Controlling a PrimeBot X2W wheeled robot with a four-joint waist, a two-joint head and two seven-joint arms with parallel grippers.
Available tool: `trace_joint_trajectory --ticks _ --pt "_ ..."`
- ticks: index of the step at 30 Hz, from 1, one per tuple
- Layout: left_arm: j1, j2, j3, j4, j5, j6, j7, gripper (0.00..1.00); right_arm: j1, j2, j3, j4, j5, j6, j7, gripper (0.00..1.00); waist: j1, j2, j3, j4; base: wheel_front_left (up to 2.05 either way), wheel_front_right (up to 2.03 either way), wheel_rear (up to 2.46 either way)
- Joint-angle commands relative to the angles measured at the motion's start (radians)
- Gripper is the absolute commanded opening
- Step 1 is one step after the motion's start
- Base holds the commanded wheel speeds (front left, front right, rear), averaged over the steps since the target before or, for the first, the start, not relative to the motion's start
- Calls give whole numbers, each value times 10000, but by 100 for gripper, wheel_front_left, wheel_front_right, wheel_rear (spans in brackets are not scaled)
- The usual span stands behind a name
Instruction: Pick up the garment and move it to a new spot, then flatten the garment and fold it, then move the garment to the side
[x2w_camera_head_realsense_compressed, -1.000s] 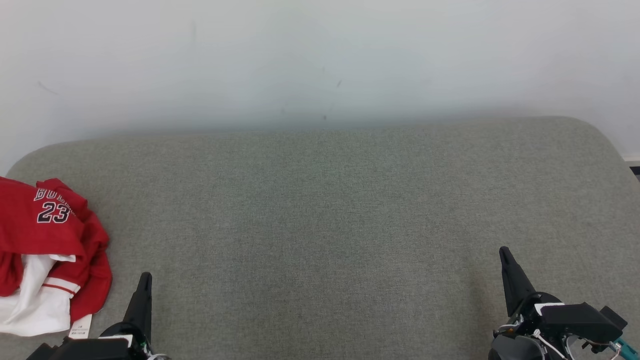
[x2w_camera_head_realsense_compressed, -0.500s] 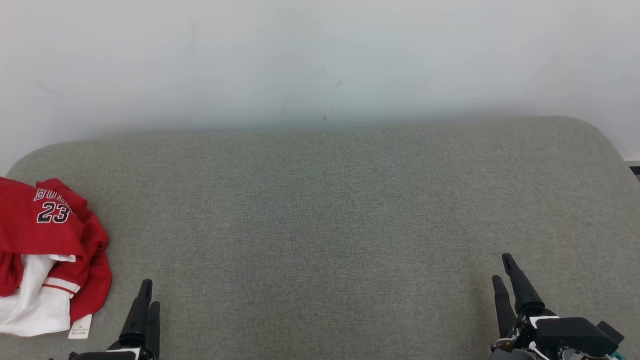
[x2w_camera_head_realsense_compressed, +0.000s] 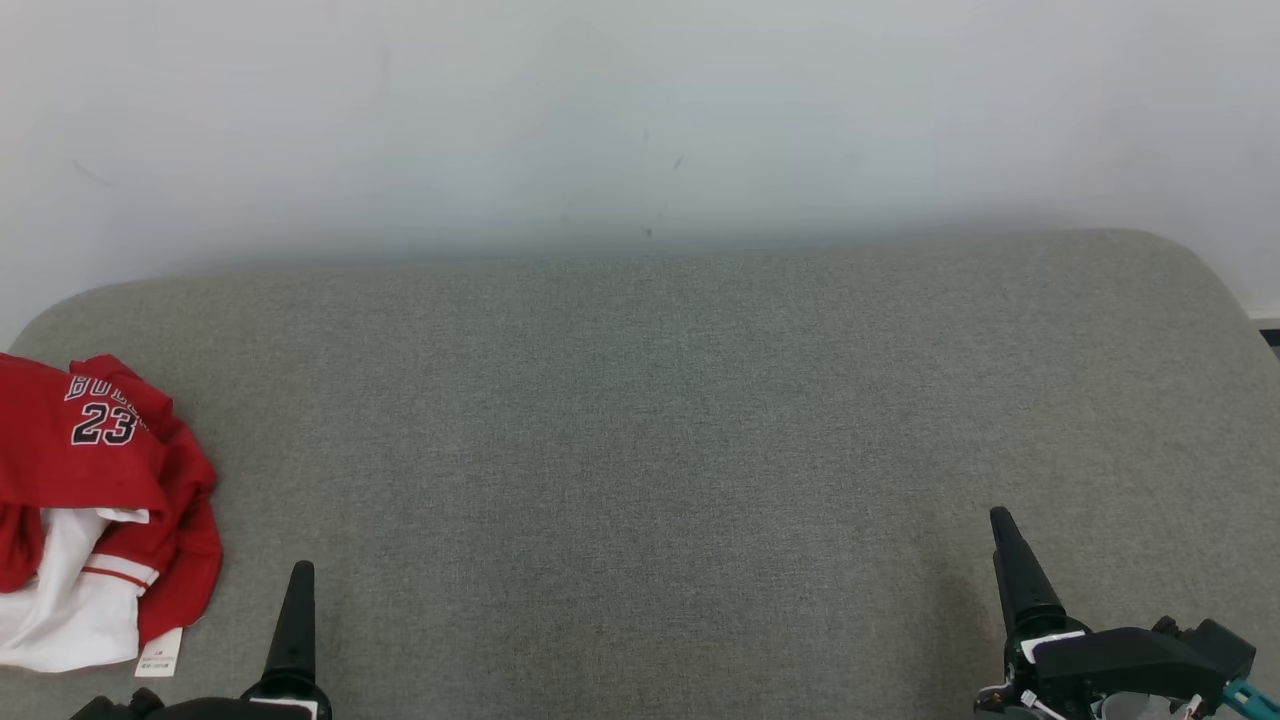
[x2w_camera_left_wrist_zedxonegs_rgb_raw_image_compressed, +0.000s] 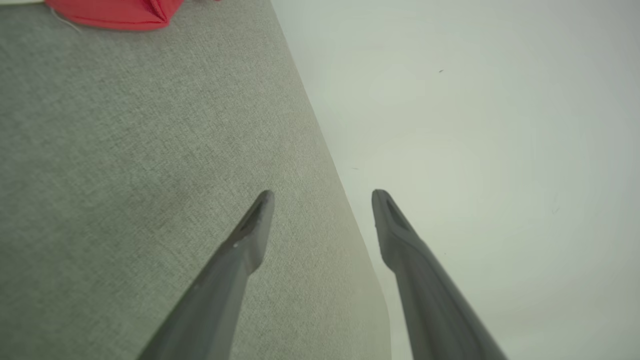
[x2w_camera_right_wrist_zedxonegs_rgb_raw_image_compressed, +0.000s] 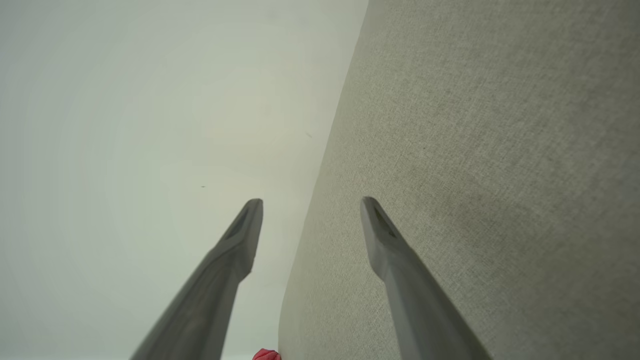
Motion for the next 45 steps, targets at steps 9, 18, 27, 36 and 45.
trace_joint_trajectory --ticks 9,18,27,36,45 --pt "105 47 -91 -148 2030 19 -440 100 -195 -22 163 -90 -1836 28 -446 100 0 0 12 5 0 0 0" --pt "220 37 -65 -220 3681 62 -820 100 -146 -28 264 -82 -3478 32 -825 100 0 0 29 -6 0 0 0" --pt "275 33 -85 -285 4881 107 -1096 100 -156 -39 359 -58 -4563 35 -1100 100 0 0 61 -12 0 0 0" --pt "188 35 -109 -267 6149 128 -1389 100 -259 -76 422 19 -5658 38 -1388 100 0 0 155 -20 0 0 0" --pt "61 60 -151 -235 7312 142 -1653 100 -411 -173 488 141 -6691 41 -1652 100 0 0 215 -35 0 0 0"
